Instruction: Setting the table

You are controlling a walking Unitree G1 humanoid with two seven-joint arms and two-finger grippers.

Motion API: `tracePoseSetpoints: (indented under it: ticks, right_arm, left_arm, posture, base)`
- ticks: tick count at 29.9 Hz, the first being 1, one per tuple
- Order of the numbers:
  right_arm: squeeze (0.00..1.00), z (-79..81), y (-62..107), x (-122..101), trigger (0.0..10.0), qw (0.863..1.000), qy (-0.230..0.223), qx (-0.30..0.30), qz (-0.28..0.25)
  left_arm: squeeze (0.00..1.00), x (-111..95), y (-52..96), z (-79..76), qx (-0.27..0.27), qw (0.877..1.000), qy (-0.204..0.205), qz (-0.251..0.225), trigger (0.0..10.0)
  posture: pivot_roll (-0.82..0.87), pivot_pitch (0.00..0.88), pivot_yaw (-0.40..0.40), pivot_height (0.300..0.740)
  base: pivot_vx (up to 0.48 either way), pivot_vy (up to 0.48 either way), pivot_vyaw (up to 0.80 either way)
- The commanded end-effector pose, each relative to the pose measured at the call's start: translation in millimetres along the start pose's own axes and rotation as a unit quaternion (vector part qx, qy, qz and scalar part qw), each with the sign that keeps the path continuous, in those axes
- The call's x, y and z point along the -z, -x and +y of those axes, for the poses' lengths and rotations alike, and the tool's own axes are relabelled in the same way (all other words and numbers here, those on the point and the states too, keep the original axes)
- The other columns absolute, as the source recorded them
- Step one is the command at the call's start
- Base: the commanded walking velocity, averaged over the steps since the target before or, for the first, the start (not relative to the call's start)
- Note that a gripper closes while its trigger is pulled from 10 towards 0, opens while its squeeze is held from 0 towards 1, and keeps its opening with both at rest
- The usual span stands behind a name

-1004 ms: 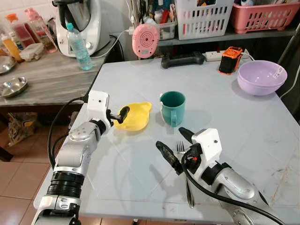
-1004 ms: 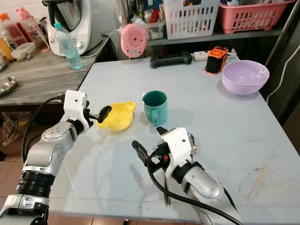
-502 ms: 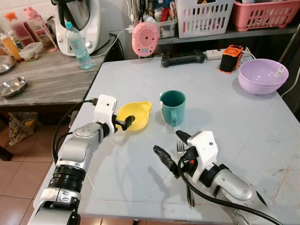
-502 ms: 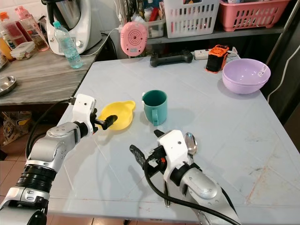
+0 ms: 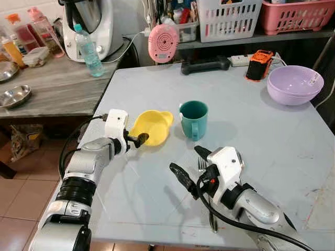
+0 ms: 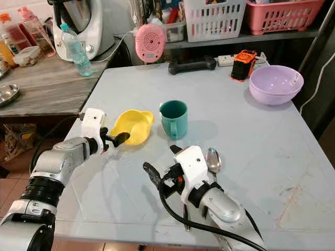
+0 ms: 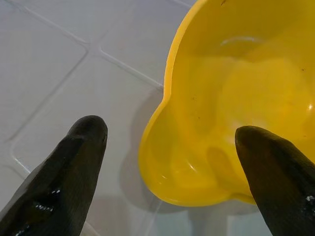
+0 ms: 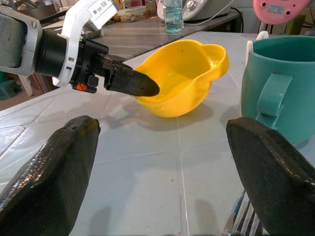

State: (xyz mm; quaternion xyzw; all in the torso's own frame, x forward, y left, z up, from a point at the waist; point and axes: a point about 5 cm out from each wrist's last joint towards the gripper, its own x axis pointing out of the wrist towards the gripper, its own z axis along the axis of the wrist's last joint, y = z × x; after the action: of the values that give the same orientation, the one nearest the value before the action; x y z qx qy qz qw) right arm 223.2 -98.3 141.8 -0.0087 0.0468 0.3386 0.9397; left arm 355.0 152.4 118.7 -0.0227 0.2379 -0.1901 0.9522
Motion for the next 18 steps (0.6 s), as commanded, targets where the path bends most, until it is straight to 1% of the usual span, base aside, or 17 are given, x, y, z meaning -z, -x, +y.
tracePoseSetpoints:
  ticks: [1, 2, 14, 16, 17, 18]
  right_arm:
    - [0.96, 2.4, -1.3, 1.9, 10.0, 1.000, -0.003, 0.000, -0.001]
    - [0.96, 2.3, -1.3, 2.2, 10.0, 1.000, -0.003, 0.000, -0.001]
    - [0.95, -0.2, -1.6, 2.5, 10.0, 1.000, 0.005, 0.006, 0.000]
    - [0.89, 0.0, -2.0, 2.0, 10.0, 1.000, 0.006, 0.006, 0.000]
    - [0.89, 0.0, -2.2, 2.1, 10.0, 1.000, 0.006, 0.006, 0.000]
    - [0.21, 0.1, -2.2, 2.1, 10.0, 1.000, 0.006, 0.006, 0.000]
  left_arm:
    - [0.00, -8.2, 1.6, 4.7, -0.004, 1.000, 0.011, -0.007, 0.6]
    - [0.00, -8.7, 1.3, 4.2, -0.002, 1.000, 0.014, -0.008, 0.0]
    - [0.00, -7.9, 1.0, 4.0, 0.004, 0.999, 0.038, -0.004, 0.0]
    - [0.00, -4.9, 1.1, 4.0, 0.006, 0.999, 0.044, 0.004, 0.0]
    - [0.00, -4.3, 1.1, 4.0, 0.007, 0.999, 0.045, 0.005, 0.0]
    - [0.00, -4.1, 1.2, 3.4, 0.009, 0.999, 0.046, 0.006, 0.0]
  posture:
    - [-0.08, 0.026, 0.179, 0.740]
    - [-0.08, 0.026, 0.178, 0.740]
    - [-0.08, 0.026, 0.171, 0.740]
    - [-0.08, 0.027, 0.173, 0.740]
    - [-0.08, 0.027, 0.173, 0.740]
    - [-0.08, 0.028, 0.174, 0.740]
  base:
    - [0.000, 0.000, 0.00]
    - [0.000, 0.000, 0.00]
    - [0.000, 0.000, 0.00]
    - [0.000, 0.000, 0.00]
    - [0.000, 0.000, 0.00]
    - [0.000, 0.000, 0.00]
